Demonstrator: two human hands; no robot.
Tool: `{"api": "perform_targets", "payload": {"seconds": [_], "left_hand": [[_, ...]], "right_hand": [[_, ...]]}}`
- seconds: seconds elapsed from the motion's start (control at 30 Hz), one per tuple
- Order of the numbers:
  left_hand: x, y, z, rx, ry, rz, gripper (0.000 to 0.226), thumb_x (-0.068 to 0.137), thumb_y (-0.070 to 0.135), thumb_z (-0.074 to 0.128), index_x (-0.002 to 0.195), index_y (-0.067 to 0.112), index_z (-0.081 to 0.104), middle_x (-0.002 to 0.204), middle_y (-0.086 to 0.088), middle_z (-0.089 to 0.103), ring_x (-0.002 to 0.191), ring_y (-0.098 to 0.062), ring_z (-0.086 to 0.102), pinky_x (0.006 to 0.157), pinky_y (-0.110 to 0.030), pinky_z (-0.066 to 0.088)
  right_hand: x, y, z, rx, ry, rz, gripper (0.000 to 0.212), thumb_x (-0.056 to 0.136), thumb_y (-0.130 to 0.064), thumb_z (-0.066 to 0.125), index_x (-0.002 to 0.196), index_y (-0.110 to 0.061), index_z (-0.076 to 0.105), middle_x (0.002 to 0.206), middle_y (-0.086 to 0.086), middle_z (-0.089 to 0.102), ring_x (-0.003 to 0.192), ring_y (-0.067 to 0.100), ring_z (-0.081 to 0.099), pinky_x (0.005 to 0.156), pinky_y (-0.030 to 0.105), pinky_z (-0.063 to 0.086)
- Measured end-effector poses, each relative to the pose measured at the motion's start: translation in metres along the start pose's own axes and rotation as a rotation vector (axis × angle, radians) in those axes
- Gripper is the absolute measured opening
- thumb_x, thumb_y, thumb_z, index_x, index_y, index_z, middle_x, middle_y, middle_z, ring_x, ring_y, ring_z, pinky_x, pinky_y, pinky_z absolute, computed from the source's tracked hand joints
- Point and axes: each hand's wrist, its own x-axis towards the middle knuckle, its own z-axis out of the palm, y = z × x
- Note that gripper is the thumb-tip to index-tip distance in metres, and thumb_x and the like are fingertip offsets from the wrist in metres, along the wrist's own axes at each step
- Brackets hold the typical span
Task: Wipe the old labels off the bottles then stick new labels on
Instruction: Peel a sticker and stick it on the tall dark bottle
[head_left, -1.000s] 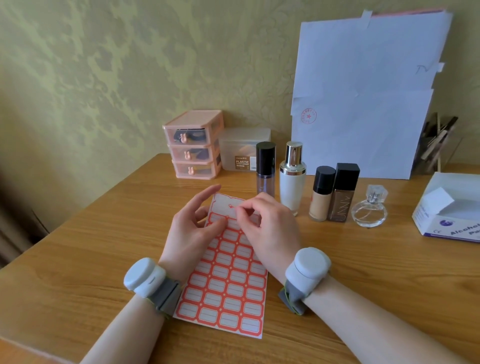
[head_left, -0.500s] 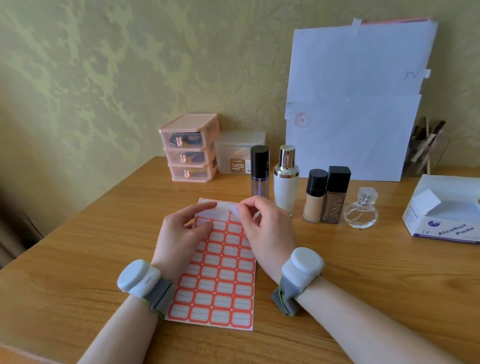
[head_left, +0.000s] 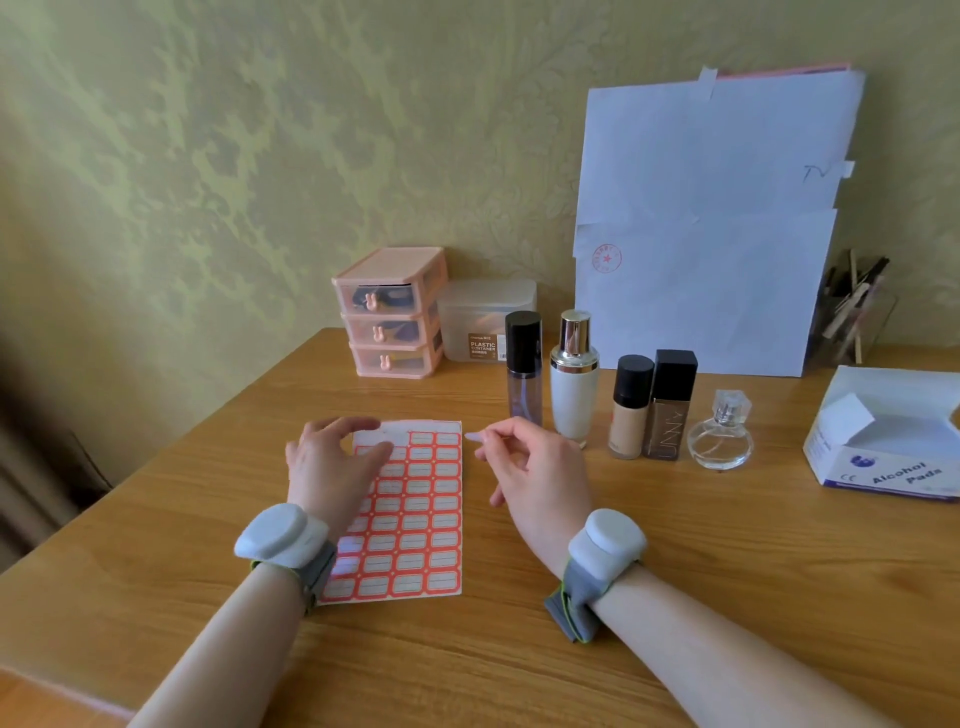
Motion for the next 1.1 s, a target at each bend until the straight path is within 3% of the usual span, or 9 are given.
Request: {"api": "perform_targets", "payload": {"seconds": [0.07,0.13,0.23,0.3,0.4,0.6,0.83,0.93,1.1], "left_hand": [[-0.011,0.012,0.001,0.105,0.115,0.072,0.024,0.090,0.036,0.070,0.114,0.034,0.070,0.134,-0.003,0.052,0.128,-0.030,0.038,0.101,-0.047,0.037],[-0.021,0.023,0.000,0.073,0.113,0.118,0.016,0.091,0.037,0.068,0.105,0.031,0.073,0.123,-0.001,0.059,0.121,-0.028,0.048,0.099,-0.047,0.043],[-0.036,0.046,-0.003,-0.384,-0.234,0.017,0.021,0.092,0.039,0.065,0.084,0.023,0.075,0.078,-0.001,0.076,0.073,-0.009,0.072,0.068,-0.032,0.061],[-0.045,0.058,0.000,-0.441,-0.298,0.025,0.027,0.093,0.042,0.063,0.076,0.027,0.076,0.073,0.010,0.075,0.060,0.007,0.066,0.056,-0.018,0.052],[-0.047,0.065,0.010,-0.405,-0.228,0.054,0.027,0.092,0.041,0.063,0.070,0.031,0.075,0.073,0.011,0.075,0.070,0.001,0.066,0.065,-0.023,0.049],[-0.048,0.073,0.018,-0.427,-0.190,0.174,0.022,0.096,0.021,0.062,0.077,0.026,0.073,0.073,0.007,0.072,0.062,0.007,0.060,0.054,-0.006,0.044],[-0.042,0.080,0.030,-0.346,-0.235,0.353,0.016,0.096,0.029,0.065,0.087,0.029,0.078,0.075,0.011,0.074,0.076,0.002,0.065,0.067,-0.012,0.048],[-0.035,0.085,0.042,-0.316,-0.165,0.301,0.023,0.096,0.038,0.063,0.081,0.030,0.078,0.073,0.016,0.074,0.076,-0.001,0.066,0.070,-0.017,0.052],[-0.012,0.092,0.059,-0.489,-0.089,0.165,0.035,0.098,0.029,0.063,0.131,0.018,0.064,0.120,0.002,0.069,0.106,-0.017,0.066,0.097,-0.045,0.054]], "right_hand": [[0.000,0.000,0.000,-0.011,0.007,-0.005,0.023,0.096,-0.042,0.051,0.094,-0.026,0.068,0.082,-0.016,0.071,0.048,0.003,0.063,0.049,0.030,0.056],[0.000,0.000,-0.001,-0.008,0.006,-0.012,0.026,0.095,-0.045,0.049,0.094,-0.027,0.067,0.081,-0.017,0.070,0.049,0.003,0.063,0.049,0.030,0.055],[0.000,-0.002,-0.001,-0.013,0.017,-0.045,0.028,0.094,-0.048,0.047,0.092,-0.028,0.067,0.074,-0.020,0.067,0.053,0.003,0.063,0.051,0.030,0.053],[0.000,-0.004,0.000,-0.035,0.017,-0.076,0.030,0.093,-0.050,0.047,0.094,-0.028,0.067,0.073,-0.020,0.066,0.056,0.004,0.062,0.054,0.031,0.054],[-0.001,-0.002,0.000,-0.034,0.015,-0.091,0.027,0.094,-0.048,0.049,0.097,-0.029,0.068,0.079,-0.019,0.069,0.055,0.006,0.062,0.053,0.030,0.053],[0.001,-0.004,-0.010,0.086,0.048,-0.009,0.011,0.095,-0.038,0.060,0.101,-0.031,0.065,0.084,-0.016,0.073,0.053,0.007,0.065,0.050,0.028,0.055],[0.007,-0.001,-0.034,0.191,0.099,0.147,0.006,0.091,-0.029,0.070,0.089,-0.026,0.075,0.074,-0.013,0.074,0.043,0.015,0.061,0.042,0.020,0.044],[0.006,0.002,-0.041,0.206,0.145,0.160,0.007,0.089,-0.029,0.072,0.084,-0.026,0.075,0.063,-0.013,0.070,0.044,0.007,0.060,0.041,0.016,0.042],[0.003,0.008,-0.046,0.194,0.177,0.196,0.017,0.095,-0.030,0.064,0.080,-0.027,0.072,0.047,-0.014,0.061,0.039,0.006,0.056,0.043,0.021,0.045]]}}
